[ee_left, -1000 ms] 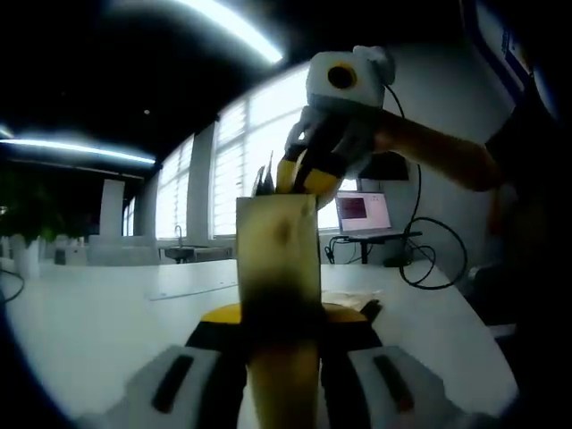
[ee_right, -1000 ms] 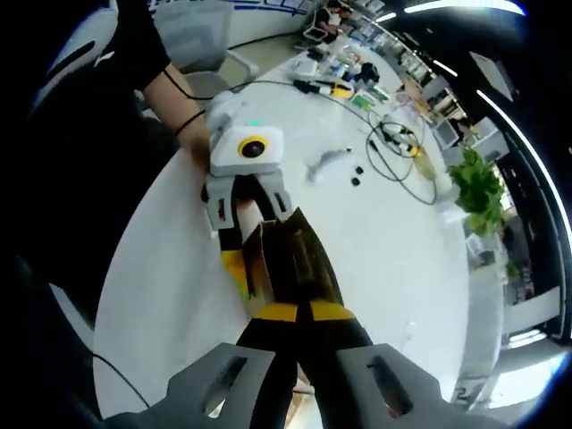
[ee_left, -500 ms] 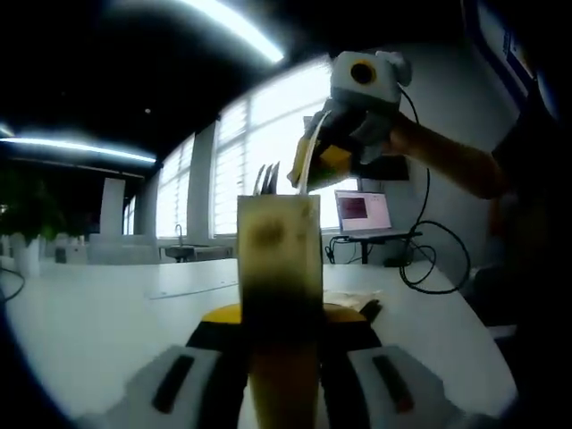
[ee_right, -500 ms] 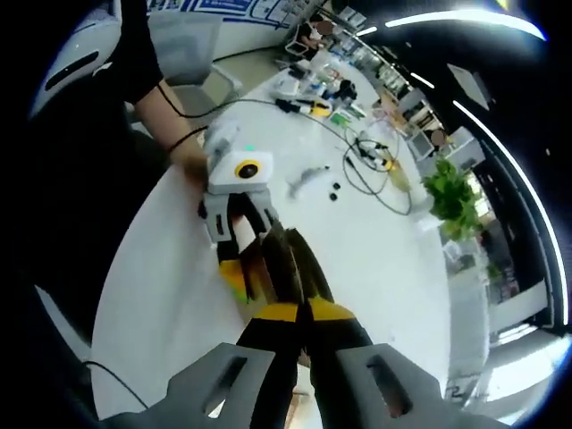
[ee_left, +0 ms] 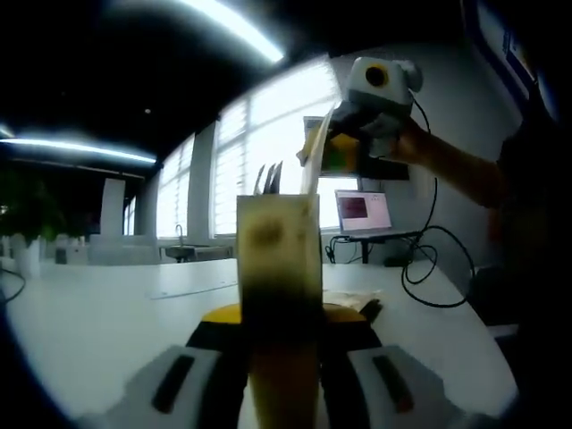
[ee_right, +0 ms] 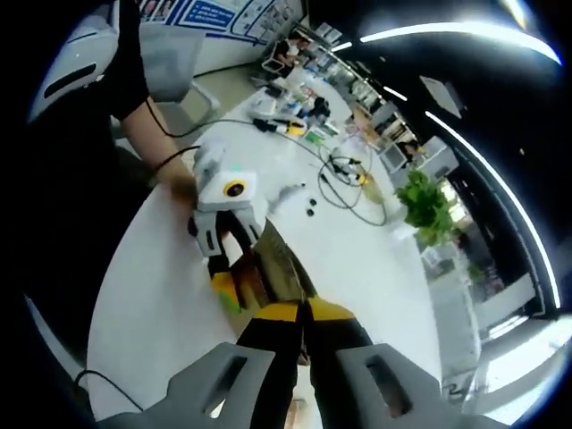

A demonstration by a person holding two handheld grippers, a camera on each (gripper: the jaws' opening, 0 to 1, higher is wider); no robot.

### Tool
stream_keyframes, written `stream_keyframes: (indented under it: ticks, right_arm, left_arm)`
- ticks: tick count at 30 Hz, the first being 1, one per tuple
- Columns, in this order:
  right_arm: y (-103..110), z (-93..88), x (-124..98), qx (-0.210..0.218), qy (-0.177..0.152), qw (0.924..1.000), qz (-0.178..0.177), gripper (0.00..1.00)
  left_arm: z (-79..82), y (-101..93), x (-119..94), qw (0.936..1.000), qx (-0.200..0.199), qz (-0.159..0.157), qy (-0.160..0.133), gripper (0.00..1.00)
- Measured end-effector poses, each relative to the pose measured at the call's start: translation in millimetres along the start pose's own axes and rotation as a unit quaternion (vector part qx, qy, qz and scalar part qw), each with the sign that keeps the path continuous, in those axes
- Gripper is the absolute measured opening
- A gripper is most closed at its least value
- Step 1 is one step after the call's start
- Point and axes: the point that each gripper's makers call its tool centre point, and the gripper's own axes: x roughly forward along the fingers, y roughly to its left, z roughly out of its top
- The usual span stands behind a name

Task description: Extract single mask from mask box in order stack masks on table

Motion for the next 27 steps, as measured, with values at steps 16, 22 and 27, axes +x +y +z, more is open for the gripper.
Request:
stream_keyframes:
  ticks: [16,22,27]
  right_arm:
    - [-10.7,8.6,-21.7,0.031,-0.034,0.9968,-0.065,0.0]
    - [-18.3,12.6,-31.0,0.044,-0.046,0.9938,-0.091,0.0]
    - [-25.1,15.5,-39.9,0.055,-0.059,0.9902,-0.114,0.0]
  left_arm:
    - [0.5,-0.6,-0.1,1.0,0.007,-0.002,0.0,0.31]
    - [0.3,1.0,-0.2,1.0,0.006,-0.001,0.0,0.31]
    - [0.6,1.9,-0.1,1.0,0.004,-0.001,-0.001,0.31]
